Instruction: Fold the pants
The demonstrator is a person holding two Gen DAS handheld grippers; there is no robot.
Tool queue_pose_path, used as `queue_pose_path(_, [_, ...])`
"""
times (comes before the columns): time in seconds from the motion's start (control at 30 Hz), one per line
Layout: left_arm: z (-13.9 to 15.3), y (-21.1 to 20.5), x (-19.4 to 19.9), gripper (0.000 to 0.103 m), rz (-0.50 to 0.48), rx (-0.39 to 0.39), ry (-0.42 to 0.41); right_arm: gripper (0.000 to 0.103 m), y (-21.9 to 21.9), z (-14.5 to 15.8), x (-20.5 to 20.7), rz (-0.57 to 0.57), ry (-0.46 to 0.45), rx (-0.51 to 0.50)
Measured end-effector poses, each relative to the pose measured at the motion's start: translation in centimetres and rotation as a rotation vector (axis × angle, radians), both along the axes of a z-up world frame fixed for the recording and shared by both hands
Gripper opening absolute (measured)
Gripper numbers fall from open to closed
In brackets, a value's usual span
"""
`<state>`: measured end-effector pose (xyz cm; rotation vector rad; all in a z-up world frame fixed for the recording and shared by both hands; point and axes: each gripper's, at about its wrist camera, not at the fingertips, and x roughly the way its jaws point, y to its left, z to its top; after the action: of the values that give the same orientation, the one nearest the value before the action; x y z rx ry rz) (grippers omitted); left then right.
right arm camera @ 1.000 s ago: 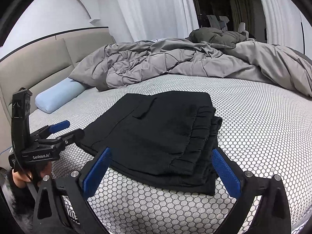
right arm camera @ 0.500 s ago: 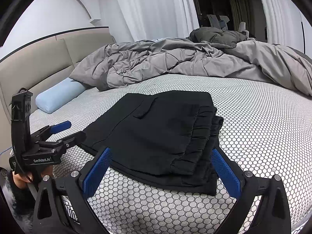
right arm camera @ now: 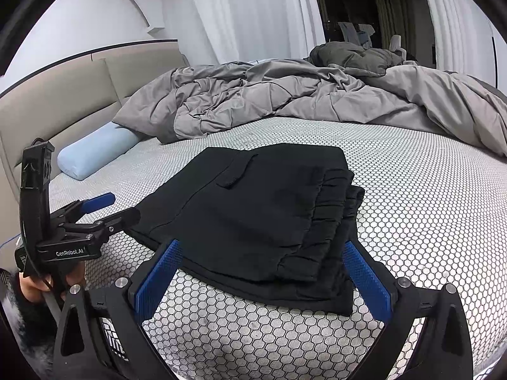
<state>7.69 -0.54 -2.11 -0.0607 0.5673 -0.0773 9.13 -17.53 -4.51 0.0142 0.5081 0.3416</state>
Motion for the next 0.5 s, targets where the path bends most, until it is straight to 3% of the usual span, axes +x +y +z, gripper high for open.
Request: queue_pose_path(0.5, [0.07, 0.22, 0.13, 0.102, -0.002, 0.003, -0.001, 0.103, -0.04, -0.15, 0.38, 0.012, 0.004, -0.02])
